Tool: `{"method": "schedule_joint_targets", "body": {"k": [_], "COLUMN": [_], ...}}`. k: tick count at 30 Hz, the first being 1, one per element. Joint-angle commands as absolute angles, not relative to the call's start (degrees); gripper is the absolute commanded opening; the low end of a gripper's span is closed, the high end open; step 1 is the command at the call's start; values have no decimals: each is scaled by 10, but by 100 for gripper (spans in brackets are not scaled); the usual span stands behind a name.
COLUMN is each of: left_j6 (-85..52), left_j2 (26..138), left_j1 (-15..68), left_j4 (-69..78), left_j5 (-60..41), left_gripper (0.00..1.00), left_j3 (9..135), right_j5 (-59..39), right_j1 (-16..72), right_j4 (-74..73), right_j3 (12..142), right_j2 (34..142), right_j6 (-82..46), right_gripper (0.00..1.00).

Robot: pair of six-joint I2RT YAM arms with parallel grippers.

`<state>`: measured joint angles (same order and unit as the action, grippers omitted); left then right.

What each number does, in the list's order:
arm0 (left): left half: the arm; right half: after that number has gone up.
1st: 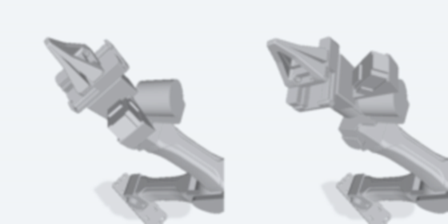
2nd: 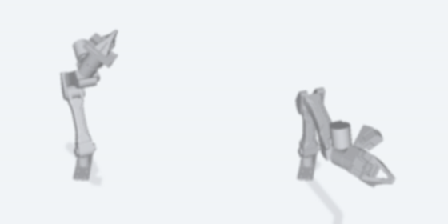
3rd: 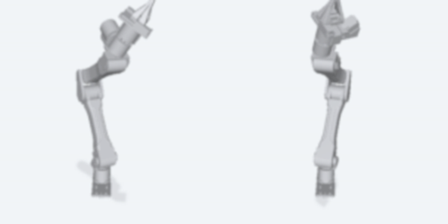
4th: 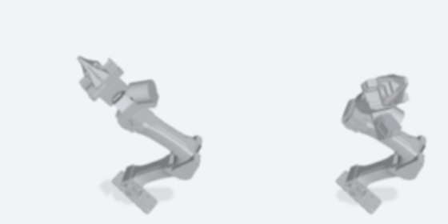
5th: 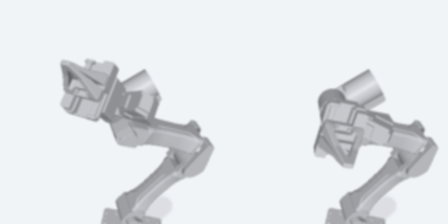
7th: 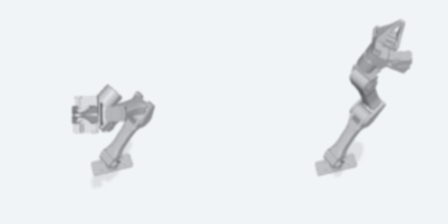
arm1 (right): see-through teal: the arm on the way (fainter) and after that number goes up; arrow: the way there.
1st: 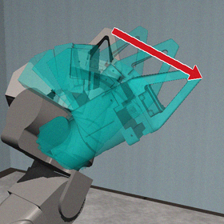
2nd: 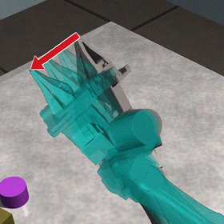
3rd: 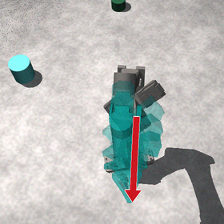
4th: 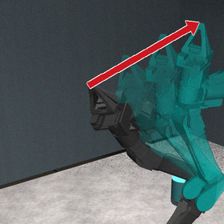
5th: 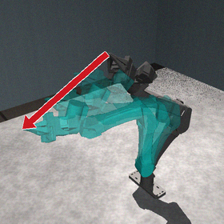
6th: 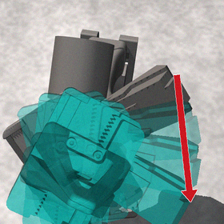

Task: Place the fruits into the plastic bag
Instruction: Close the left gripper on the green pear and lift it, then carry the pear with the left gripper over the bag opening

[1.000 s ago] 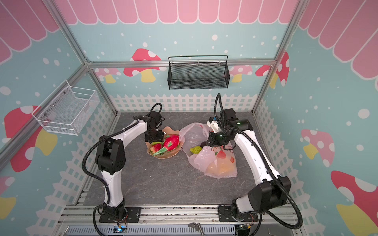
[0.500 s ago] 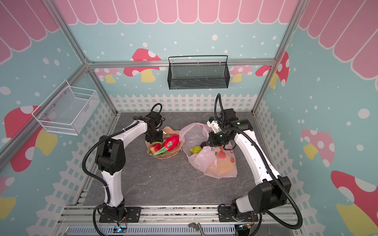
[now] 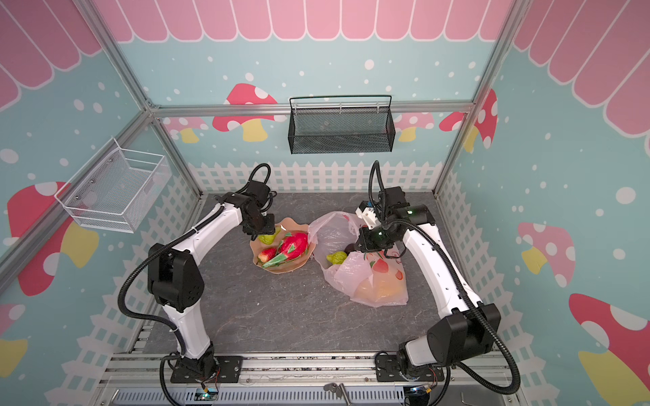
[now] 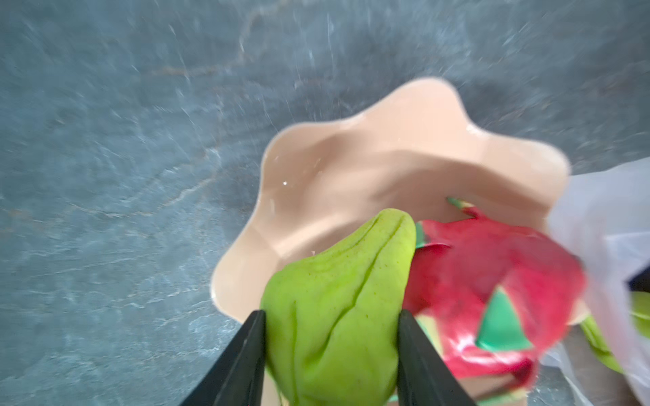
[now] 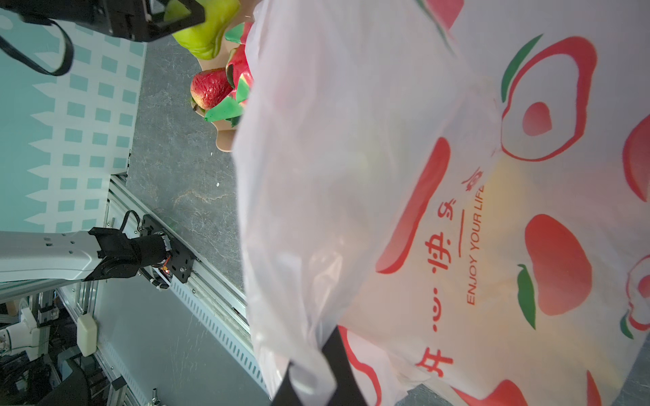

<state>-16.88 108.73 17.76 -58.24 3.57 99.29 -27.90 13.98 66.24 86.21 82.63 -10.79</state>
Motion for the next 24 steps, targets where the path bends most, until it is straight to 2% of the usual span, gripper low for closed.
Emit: {"method": "schedule_joint_targets", "body": {"k": [1, 9, 15, 24], "left_j6": [-151, -114, -81, 36], "left_j2": [1046, 960, 921, 864], "left_j1": [177, 178, 193, 319], "left_j4": [-583, -526, -502, -436], "left_j5": [45, 22, -36, -99], "left_gripper": [38, 38, 38, 37], "left_j3": [1018, 989, 976, 910], "right_j5": [-278, -278, -279, -281], "right_j1": [143, 143, 143, 143], "right_j4": [674, 676, 677, 676], "right_j3": [870, 872, 874, 877], "right_j2": [812, 812, 813, 817], "right_j6": [-100, -99, -98, -96], "right_gripper": [0, 0, 0, 0]}}
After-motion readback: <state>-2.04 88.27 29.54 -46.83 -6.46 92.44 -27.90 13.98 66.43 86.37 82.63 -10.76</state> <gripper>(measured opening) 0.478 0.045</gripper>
